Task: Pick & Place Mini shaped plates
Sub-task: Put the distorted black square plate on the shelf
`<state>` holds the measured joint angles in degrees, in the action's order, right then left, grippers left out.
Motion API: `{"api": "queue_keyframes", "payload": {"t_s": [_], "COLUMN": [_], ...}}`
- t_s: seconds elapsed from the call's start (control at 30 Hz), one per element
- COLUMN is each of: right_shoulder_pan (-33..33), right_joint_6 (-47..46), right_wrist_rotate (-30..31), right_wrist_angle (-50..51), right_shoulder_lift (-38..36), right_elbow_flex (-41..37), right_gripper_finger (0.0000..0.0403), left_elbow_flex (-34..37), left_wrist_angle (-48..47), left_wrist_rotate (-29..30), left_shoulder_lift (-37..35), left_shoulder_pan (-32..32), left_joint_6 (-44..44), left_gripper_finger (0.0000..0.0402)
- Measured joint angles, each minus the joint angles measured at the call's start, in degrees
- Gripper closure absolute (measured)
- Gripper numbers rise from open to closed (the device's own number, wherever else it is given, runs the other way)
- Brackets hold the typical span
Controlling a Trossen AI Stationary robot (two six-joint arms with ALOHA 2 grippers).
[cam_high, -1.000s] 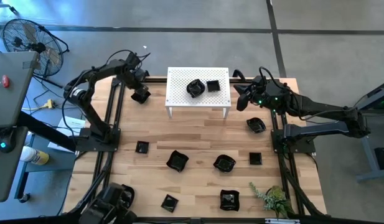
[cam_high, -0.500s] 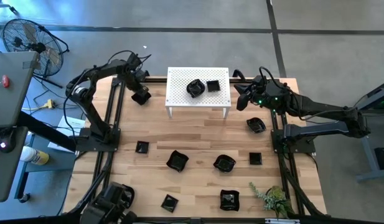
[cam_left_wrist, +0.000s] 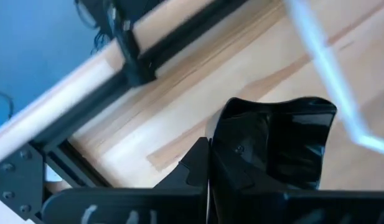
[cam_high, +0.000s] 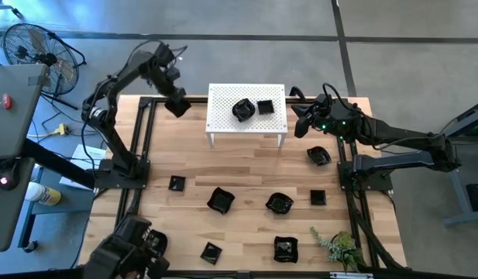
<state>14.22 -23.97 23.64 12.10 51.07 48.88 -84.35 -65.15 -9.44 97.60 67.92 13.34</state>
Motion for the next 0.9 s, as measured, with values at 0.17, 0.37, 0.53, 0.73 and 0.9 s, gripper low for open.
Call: {"api": "queue_keyframes", "payload": {"t_s": [0.17, 0.37, 0.53, 0.73, 0.9], "right_shoulder_pan": [0.0, 0.0, 0.0, 0.1, 0.7], "right_joint_6": [0.0, 0.0, 0.3, 1.2, 1.9], "right_wrist_rotate": [-0.6, -1.3, -0.8, 0.3, 0.4], "right_wrist_angle": [0.0, 0.0, 0.0, 0.0, 0.0], "right_shoulder_lift": [0.0, 0.0, 0.0, 0.0, 0.0], "right_elbow_flex": [0.0, 0.0, 0.0, 0.0, 0.0], "right_gripper_finger": [0.0401, 0.0397, 0.0401, 0.0397, 0.0400], "left_elbow_flex": [-11.1, -21.4, -24.2, -24.2, -24.1], "left_wrist_angle": [-6.7, -7.8, -6.7, -4.8, -0.7], "left_wrist_rotate": [-4.9, -13.8, -21.7, -21.3, -21.1], "left_shoulder_lift": [0.0, 0.0, 0.0, 0.8, 3.7], "left_shoulder_pan": [1.5, 1.4, -1.9, -8.7, -12.5], "left_joint_6": [-1.4, -7.3, -12.8, -16.9, -19.8], "left_gripper_finger": [0.0400, 0.0401, 0.0401, 0.0401, 0.0401]}}
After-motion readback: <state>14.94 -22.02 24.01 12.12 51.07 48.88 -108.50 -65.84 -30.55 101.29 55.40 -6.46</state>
